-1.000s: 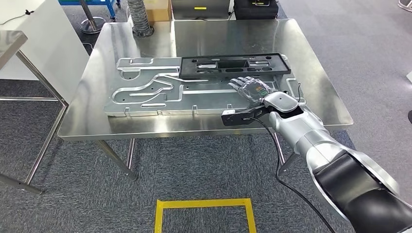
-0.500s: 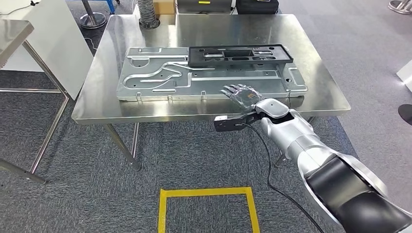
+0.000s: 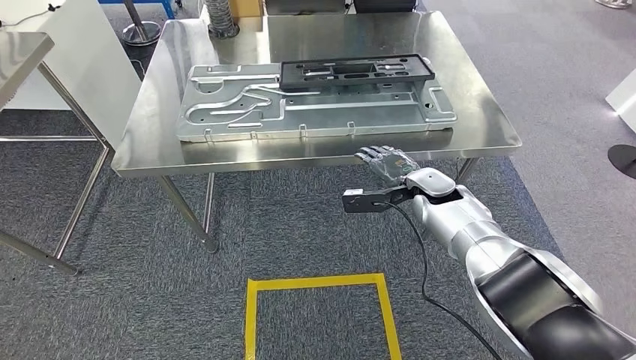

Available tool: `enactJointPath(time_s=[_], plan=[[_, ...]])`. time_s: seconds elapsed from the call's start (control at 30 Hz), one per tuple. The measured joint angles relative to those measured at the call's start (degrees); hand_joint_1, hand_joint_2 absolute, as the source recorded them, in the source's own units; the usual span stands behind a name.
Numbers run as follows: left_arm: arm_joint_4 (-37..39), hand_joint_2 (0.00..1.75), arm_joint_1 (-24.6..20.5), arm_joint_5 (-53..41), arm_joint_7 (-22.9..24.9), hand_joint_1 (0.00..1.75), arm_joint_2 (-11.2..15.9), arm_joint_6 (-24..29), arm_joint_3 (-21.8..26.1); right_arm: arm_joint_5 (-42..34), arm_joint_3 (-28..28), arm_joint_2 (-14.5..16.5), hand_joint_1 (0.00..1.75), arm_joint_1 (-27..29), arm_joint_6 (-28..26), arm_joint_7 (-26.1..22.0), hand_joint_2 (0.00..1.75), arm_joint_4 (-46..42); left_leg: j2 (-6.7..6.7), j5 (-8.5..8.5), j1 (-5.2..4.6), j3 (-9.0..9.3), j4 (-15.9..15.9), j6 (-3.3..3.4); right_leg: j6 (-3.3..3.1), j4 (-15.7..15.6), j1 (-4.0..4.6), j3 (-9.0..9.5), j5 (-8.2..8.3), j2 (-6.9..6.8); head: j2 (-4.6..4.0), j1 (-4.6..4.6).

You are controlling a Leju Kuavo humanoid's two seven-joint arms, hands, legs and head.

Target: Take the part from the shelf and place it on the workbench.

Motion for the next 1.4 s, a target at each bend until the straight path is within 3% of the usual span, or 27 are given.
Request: enactJointPath(time_s=[0.07, 0.2, 0.27, 0.33, 0.37, 0.4, 0.43, 0.47, 0.53, 0.6, 0.7, 0.77, 0.83, 0.87, 0.9, 0.93, 1.0, 1.07, 1.1, 1.2, 1.23, 1.3, 1.37, 1.4], plan=[[0.0, 0.00, 0.0, 0.0, -0.1, 0.00, 0.0, 0.0, 0.2, -0.1, -0.2, -0.1, 0.00, 0.2, -0.2, 0.1, 0.00, 0.2, -0.48, 0.23, 0.00, 3.72, -5.9, 0.53, 0.67, 1.1, -0.06, -1.17, 0.41, 0.26, 0.00, 0.01], [0.0, 0.00, 0.1, 0.3, -0.2, 0.00, 0.1, 0.1, 0.4, -0.7, -1.0, -0.1, 0.00, 0.7, -0.5, 0.3, 0.00, 0.7, -0.50, 0.78, -0.22, 3.45, -7.1, 3.07, 2.26, 1.6, -0.21, -2.03, 0.90, 0.60, 0.00, 0.02], [0.0, 0.00, 0.1, 0.4, -0.2, 0.00, 0.1, 0.1, 0.4, -1.0, -1.5, 0.3, 0.00, 1.1, -0.5, 0.6, 0.00, 1.1, -0.16, 1.94, -0.13, 2.48, -7.4, 4.01, 2.70, 5.0, -0.41, -3.59, -2.61, 0.69, 0.00, 0.02], [0.0, 0.00, 0.2, 0.5, -0.3, 0.00, 0.2, 0.2, 0.4, -1.2, -2.0, 0.8, 0.00, 1.6, -0.5, 0.9, 0.00, 1.5, 0.07, 2.98, -0.27, 1.18, -7.4, 4.33, 3.01, 12.6, -0.48, -6.07, -7.85, 0.75, 0.00, 0.02], [0.0, 0.00, 0.3, 0.6, -0.3, 0.00, 0.2, 0.2, 0.4, -1.3, -2.3, 1.1, 0.00, 2.0, -0.5, 1.0, 0.00, 1.7, 0.14, 3.45, -0.36, 0.55, -7.4, 4.34, 3.10, 16.0, -0.48, -6.85, -9.35, 0.76, 0.00, 0.02], [0.0, 0.00, 0.3, 0.7, -0.4, 0.00, 0.2, 0.2, 0.4, -1.5, -2.6, 1.4, 0.00, 2.6, -0.5, 1.0, 0.00, 2.0, 0.19, 3.88, -0.46, -0.04, -7.3, 4.32, 3.08, 17.8, -0.48, -6.81, -9.69, 0.76, 0.00, 0.02], [0.0, 0.00, 0.4, 0.8, -0.4, 0.00, 0.2, 0.2, 0.5, -1.7, -2.8, 1.6, 0.00, 3.1, -0.5, 1.1, 0.00, 2.2, 0.23, 4.30, -0.55, -0.57, -7.3, 4.28, 2.93, 17.4, -0.46, -5.65, -8.98, 0.77, 0.00, 0.02], [0.0, 0.00, 0.5, 0.9, -0.5, 0.00, 0.2, 0.2, 0.6, -1.9, -3.1, 1.7, 0.00, 3.6, -0.6, 1.1, 0.00, 2.4, 0.26, 4.70, -0.65, -1.03, -7.3, 4.20, 2.60, 14.6, -0.36, -3.28, -7.70, 0.76, 0.00, 0.02], [0.0, 0.00, 0.5, 1.1, -0.5, 0.00, 0.1, 0.3, 0.7, -2.4, -3.9, 2.0, 0.00, 4.2, -0.7, 1.2, 0.00, 2.6, 0.38, 5.45, -0.85, -1.71, -7.3, 3.90, 1.70, 6.1, 0.07, 2.72, -6.27, 0.57, 0.00, 0.02], [0.0, 0.00, 0.6, 1.4, -0.6, 0.00, 0.1, 0.5, 1.0, -3.2, -4.9, 2.2, 0.00, 4.8, -1.0, 1.4, 0.00, 2.8, 0.60, 6.16, -0.80, -1.88, -7.5, 3.30, 1.10, 0.9, 0.64, 5.84, -6.25, 0.39, 0.00, 0.01], [0.0, 0.00, 0.9, 1.8, -0.9, 0.00, 0.1, 0.7, 1.7, -4.7, -6.5, 2.3, 0.00, 6.8, -1.4, 1.5, 0.00, 3.2, 0.80, 6.65, -0.60, -1.86, -7.9, 2.20, 0.28, -0.5, 0.78, 5.93, -5.15, 0.41, 0.00, 0.01], [0.0, 0.00, 1.1, 2.0, -1.0, 0.00, 0.1, 0.9, 1.9, -6.2, -7.6, 2.2, 0.00, 8.6, -1.4, 1.6, 0.00, 3.5, 0.72, 3.64, -0.59, -2.86, -5.3, 1.63, -0.39, -1.2, 0.46, 5.47, -3.88, 0.35, 0.00, 0.01], [0.0, 0.00, 1.4, 2.2, -1.1, 0.00, 0.1, 1.1, 2.2, -8.7, -9.2, 2.0, 0.00, 10.9, -1.5, 1.6, 0.00, 3.8, 0.66, -1.76, -0.52, -4.86, 1.6, 1.23, -0.70, -1.3, 0.42, 4.40, -2.90, 0.33, 0.00, 0.01], [0.0, 0.00, 1.5, 2.3, -1.1, 0.00, 0.1, 1.2, 2.4, -10.3, -10.3, 1.8, 0.00, 12.4, -1.6, 1.6, 0.00, 4.0, 0.66, -3.60, -0.50, -5.66, 5.1, 1.06, -0.67, -1.3, 0.43, 3.78, -2.48, 0.33, 0.00, 0.01], [0.0, 0.00, 1.6, 2.4, -1.1, 0.00, 0.1, 1.2, 2.6, -12.3, -11.7, 1.6, 0.00, 14.1, -1.9, 1.6, 0.00, 4.2, 0.66, -4.29, -0.49, -5.83, 7.4, 0.94, -0.61, -1.2, 0.43, 3.17, -2.08, 0.33, 0.00, 0.01], [0.0, 0.00, 1.7, 2.4, -1.1, 0.00, 0.1, 1.3, 2.8, -14.5, -13.4, 1.6, 0.00, 16.0, -2.2, 1.5, 0.00, 4.4, 0.66, -3.73, -0.48, -4.95, 7.6, 0.85, -0.48, -1.0, 0.41, 2.56, -1.73, 0.34, 0.00, 0.00], [0.0, 0.00, 1.8, 2.5, -1.1, 0.00, 0.2, 1.3, 3.1, -18.8, -17.1, 1.5, 0.00, 19.9, -3.1, 1.5, 0.00, 4.7, 0.56, -1.17, -0.46, -0.16, 1.8, 0.88, -0.12, -0.5, 0.32, 1.45, -1.21, 0.36, 0.00, 0.00], [0.0, 0.00, 1.7, 2.7, -1.1, 0.00, 0.3, 1.4, 3.2, -22.8, -21.0, 1.5, 0.00, 23.7, -3.7, 2.3, 0.00, 5.1, 0.15, -0.48, -0.59, 4.92, -5.7, 1.37, 0.39, 0.2, 0.36, 0.51, -0.85, 0.41, 0.00, 0.00], [0.0, 0.00, 1.8, 2.7, -1.1, 0.00, 0.3, 1.5, 3.2, -24.7, -22.9, 1.5, 0.00, 25.5, -3.7, 2.9, 0.00, 5.3, -0.04, -0.80, -0.66, 6.15, -7.7, 1.73, 0.69, 0.5, 0.40, 0.24, -0.66, 0.42, 0.00, 0.01], [0.0, 0.00, 1.9, 2.9, -1.0, 0.00, 0.2, 1.8, 3.4, -30.9, -28.7, 1.7, 0.00, 31.3, -3.4, 5.5, 0.00, 6.1, -0.06, -0.48, -0.76, 5.98, -8.6, 3.15, 1.77, 0.7, 0.37, 0.04, -0.20, 0.45, 0.00, 0.02], [0.0, 0.00, 1.8, 2.9, -1.1, 0.00, 0.2, 1.9, 3.5, -33.0, -30.8, 1.8, 0.00, 33.4, -3.3, 6.5, 0.00, 6.3, -0.01, -0.05, -0.71, 5.72, -8.8, 3.72, 2.11, 1.3, 0.28, -0.27, -1.05, 0.51, 0.00, 0.02], [0.0, 0.00, 1.8, 2.9, -1.1, 0.00, 0.2, 2.0, 3.5, -37.2, -34.9, 2.3, 0.00, 37.5, -3.2, 8.4, 0.00, 6.9, 0.10, 0.89, -0.60, 4.96, -9.1, 4.55, 2.66, 5.8, -0.01, -1.92, -5.28, 0.70, 0.00, 0.02], [0.0, 0.00, 1.9, 2.6, -1.1, 0.00, 0.2, 1.9, 3.6, -40.9, -39.0, 2.8, 0.00, 41.3, -3.0, 9.9, 0.00, 7.5, 0.11, 1.67, -0.73, 3.84, -9.0, 4.73, 3.11, 13.2, -0.19, -4.19, -10.06, 0.80, 0.00, 0.02], [0.0, 0.00, 1.9, 2.4, -1.1, 0.00, 0.2, 1.9, 3.6, -42.4, -40.9, 3.0, 0.00, 43.2, -2.7, 10.4, 0.00, 7.8, 0.14, 2.04, -0.79, 3.26, -8.9, 4.68, 3.24, 15.9, -0.23, -4.61, -11.03, 0.80, 0.00, 0.02]])
